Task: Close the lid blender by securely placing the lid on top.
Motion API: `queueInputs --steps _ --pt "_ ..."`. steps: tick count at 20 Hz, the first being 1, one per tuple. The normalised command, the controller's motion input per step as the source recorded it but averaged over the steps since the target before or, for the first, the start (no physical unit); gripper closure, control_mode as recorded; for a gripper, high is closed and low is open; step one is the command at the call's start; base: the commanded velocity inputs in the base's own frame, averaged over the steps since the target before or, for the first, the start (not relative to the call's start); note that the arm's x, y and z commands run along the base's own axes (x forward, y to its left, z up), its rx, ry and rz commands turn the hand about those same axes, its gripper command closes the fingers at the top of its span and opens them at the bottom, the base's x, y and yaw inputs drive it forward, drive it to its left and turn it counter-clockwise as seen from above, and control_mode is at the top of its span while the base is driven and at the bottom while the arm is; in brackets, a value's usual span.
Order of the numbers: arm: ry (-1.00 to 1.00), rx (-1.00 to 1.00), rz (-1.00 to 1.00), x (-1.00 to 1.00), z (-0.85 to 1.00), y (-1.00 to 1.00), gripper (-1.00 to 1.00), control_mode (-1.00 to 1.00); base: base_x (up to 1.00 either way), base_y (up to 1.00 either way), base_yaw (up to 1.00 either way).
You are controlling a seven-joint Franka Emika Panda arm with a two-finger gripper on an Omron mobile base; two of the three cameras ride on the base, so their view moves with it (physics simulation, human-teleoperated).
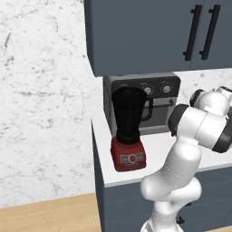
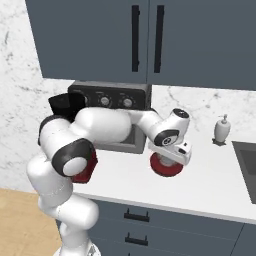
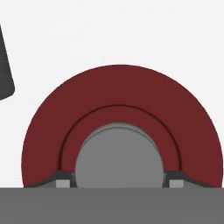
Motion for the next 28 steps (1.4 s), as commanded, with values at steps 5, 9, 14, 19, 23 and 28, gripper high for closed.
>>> queueInputs --steps 5,9,14,19,23,28 --pt "-0.18 0.04 0.00 -0.90 0.93 0.35 1.00 -1.00 0.00 0.00 0.00" --pt "-0.13 0.00 0.00 -0.74 1.00 0.45 1.00 -1.00 0.00 0.00 0.00" --pt "-0.08 0.00 0.00 -0.43 1.00 0.70 1.00 -1.00 0.00 0.00 0.00" --pt "-0.06 0.00 0.00 -0.33 1.00 0.93 1.00 -1.00 0.00 0.00 0.00" --pt "-0.03 0.00 0.00 -0.18 1.00 1.00 1.00 -1.00 0.00 0.00 0.00" --pt "-0.04 0.00 0.00 -0.01 1.00 0.98 1.00 -1.00 0.00 0.00 0.00"
